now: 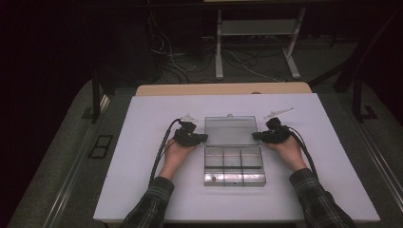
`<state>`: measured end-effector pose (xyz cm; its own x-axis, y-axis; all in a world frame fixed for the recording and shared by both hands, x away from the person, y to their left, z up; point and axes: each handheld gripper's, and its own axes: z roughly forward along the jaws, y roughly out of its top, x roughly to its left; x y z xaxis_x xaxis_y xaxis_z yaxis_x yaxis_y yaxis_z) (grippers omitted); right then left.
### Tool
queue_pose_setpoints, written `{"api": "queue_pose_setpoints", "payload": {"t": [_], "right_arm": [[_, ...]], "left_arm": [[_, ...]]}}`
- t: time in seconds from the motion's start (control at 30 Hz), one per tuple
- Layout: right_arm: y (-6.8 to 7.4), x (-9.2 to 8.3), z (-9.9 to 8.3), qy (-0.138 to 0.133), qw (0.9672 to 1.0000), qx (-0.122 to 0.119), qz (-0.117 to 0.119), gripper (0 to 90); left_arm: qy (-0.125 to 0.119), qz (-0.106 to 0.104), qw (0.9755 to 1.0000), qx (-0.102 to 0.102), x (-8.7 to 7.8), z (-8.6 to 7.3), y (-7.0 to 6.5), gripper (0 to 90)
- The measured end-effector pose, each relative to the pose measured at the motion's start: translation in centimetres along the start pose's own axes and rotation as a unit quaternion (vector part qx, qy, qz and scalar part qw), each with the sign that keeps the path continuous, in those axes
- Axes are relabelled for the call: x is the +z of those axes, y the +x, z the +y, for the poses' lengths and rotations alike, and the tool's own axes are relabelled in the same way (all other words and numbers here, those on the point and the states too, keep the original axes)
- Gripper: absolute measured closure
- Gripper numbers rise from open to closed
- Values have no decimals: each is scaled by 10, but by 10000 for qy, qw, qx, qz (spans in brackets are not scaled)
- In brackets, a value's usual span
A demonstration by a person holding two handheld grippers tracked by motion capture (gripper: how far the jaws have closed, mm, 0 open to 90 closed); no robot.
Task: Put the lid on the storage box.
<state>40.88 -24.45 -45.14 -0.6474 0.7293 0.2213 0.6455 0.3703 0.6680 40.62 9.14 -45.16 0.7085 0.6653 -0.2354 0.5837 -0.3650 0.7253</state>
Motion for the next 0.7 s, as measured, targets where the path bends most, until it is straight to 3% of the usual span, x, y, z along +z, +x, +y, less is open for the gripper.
{"api": "queue_pose_setpoints", "payload": {"t": [0.23, 0.57, 0.7], "right_arm": [[2, -1, 1, -93, 10000, -28, 7, 894], [6, -10, 4, -328, 9994, -76, 50, 894], [8, -11, 4, -385, 9992, -102, 15, 894]], "left_arm": [[-89, 39, 10000, -19, -1, 1, -3, 890], [-220, 88, 9996, 138, -3, 5, -8, 890], [-274, 76, 9996, 90, -4, 5, -9, 890]]}}
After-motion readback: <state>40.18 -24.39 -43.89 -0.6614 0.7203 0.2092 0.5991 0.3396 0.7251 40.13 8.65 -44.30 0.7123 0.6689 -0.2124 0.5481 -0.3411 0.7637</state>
